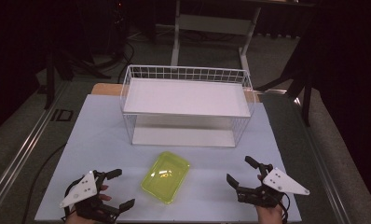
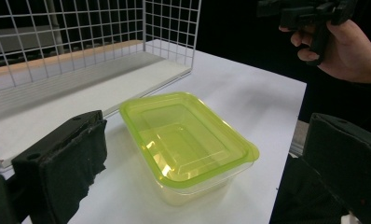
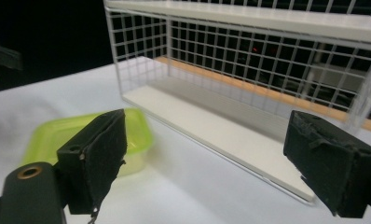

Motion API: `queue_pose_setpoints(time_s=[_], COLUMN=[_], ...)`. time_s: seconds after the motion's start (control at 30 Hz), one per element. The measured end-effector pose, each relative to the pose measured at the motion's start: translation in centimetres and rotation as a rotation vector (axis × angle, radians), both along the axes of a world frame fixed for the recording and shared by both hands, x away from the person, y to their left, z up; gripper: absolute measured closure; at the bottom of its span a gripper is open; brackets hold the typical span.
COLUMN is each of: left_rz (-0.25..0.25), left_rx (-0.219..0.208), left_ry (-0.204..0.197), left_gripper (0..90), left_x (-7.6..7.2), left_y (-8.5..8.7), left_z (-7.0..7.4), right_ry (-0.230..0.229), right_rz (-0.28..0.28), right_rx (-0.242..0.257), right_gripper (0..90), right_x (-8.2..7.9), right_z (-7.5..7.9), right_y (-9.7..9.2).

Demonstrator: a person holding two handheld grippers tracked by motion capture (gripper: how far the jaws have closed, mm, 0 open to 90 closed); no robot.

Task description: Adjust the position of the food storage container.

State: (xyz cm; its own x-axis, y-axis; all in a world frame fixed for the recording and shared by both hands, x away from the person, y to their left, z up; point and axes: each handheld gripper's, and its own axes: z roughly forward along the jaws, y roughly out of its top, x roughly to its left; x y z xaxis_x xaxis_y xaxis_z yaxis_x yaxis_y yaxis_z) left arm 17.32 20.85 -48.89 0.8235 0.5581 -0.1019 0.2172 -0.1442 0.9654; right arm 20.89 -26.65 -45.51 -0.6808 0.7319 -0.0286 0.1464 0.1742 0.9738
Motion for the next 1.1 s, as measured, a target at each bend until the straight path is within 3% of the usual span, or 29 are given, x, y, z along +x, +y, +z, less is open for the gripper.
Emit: queue_pose_setpoints(time_s=[0.13, 0.27, 0.37, 0.47, 0.83, 0.93, 1.03, 1.1], left_rz=[-0.002, -0.005, -0.010, -0.005, -0.003, -0.042, -0.040, -0.032], left_rx=[0.021, 0.004, -0.045, -0.047, 0.006, 0.005, 0.009, 0.019], left_ry=[0.007, 0.004, 0.018, 0.016, -0.006, 0.070, 0.085, 0.123], left_gripper=[0.6, 0.6, 0.6, 0.6, 0.5, 0.5, 0.5, 0.6], left_x=[-0.1, -0.2, -0.1, -0.1, 0.0, 0.0, -0.2, 0.0], left_y=[-0.1, 0.0, 0.1, 0.2, -0.3, -0.6, -1.2, -1.9], left_z=[0.3, 0.6, 0.6, 0.5, 0.3, 0.4, 0.4, 0.6], right_ry=[0.008, -0.004, -0.003, 0.006, 0.013, 0.012, 0.007, 0.006], right_rz=[-0.006, -0.013, -0.016, -0.006, 0.004, 0.002, -0.003, -0.007], right_rx=[0.006, 0.011, 0.009, 0.005, 0.005, 0.015, 0.021, 0.019], right_gripper=[13.2, 13.2, 13.2, 13.2, 13.2, 13.2, 13.2, 13.2], right_x=[0.1, -0.1, -0.1, -0.1, -0.1, -0.1, -0.1, -0.2], right_z=[-0.1, 0.0, 0.1, 0.1, -0.1, 0.0, 0.1, 0.1], right_y=[0.0, 0.0, 0.0, 0.1, 0.4, 0.3, 0.2, 0.2])
